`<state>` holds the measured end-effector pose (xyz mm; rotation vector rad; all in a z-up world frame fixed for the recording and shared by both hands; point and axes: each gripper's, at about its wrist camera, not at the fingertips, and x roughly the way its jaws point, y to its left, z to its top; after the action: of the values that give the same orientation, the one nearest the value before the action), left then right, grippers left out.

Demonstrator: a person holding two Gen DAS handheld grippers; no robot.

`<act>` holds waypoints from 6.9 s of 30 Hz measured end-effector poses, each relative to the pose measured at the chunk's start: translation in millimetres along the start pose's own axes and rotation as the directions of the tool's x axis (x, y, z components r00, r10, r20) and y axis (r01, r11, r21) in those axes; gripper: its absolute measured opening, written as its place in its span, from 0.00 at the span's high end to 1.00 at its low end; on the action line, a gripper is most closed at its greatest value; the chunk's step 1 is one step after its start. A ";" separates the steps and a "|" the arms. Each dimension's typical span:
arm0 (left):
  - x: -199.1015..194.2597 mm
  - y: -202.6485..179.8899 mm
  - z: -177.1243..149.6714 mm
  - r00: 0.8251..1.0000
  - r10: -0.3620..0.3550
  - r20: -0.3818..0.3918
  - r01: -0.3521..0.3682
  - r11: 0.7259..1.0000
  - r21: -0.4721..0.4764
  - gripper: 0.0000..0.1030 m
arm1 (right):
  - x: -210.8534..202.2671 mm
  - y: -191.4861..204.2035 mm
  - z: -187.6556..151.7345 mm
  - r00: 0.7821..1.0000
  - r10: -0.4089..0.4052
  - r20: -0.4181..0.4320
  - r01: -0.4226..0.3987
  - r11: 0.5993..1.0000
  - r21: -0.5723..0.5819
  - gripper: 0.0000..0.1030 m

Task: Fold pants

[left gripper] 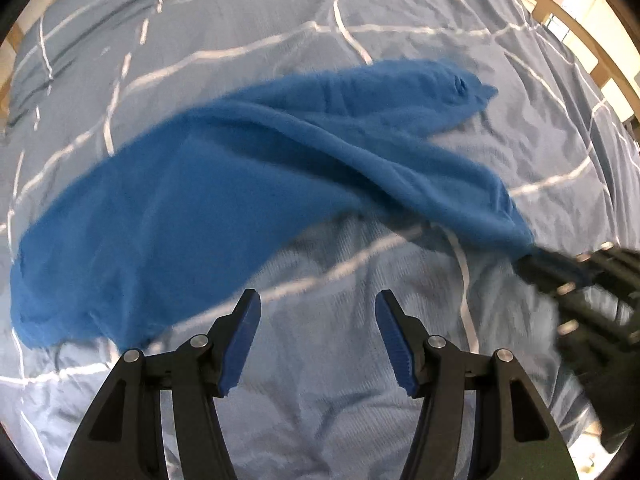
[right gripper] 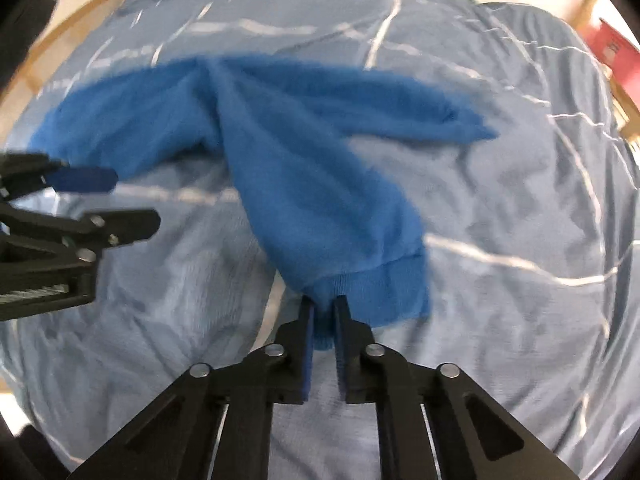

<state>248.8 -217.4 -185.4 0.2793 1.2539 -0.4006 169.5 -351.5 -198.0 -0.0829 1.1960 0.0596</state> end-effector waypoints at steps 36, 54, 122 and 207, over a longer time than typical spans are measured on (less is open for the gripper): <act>51.8 11.9 168.0 0.984 0.053 0.173 -0.101 0.954 0.283 0.43 | 41.2 -152.9 183.3 0.967 -0.237 0.094 0.217 0.958 0.185 0.69; 49.0 -26.4 79.1 0.999 -0.011 0.030 0.005 0.979 0.203 0.41 | 46.9 -153.3 113.7 0.997 -0.032 0.063 0.015 0.965 0.260 0.69; -77.2 299.1 -121.7 0.953 0.287 0.097 -0.282 0.958 -0.061 0.41 | 7.4 247.2 77.9 0.986 0.163 0.032 -0.165 0.983 0.084 0.77; -134.8 177.8 -32.3 0.958 0.188 0.218 -0.202 0.978 0.045 0.46 | -72.8 108.1 97.8 0.980 -0.087 0.178 0.050 0.979 0.199 0.56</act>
<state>264.7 -25.4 -68.3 0.4030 0.9941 -0.2939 223.8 -234.7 -98.2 0.0513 1.0059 -0.1080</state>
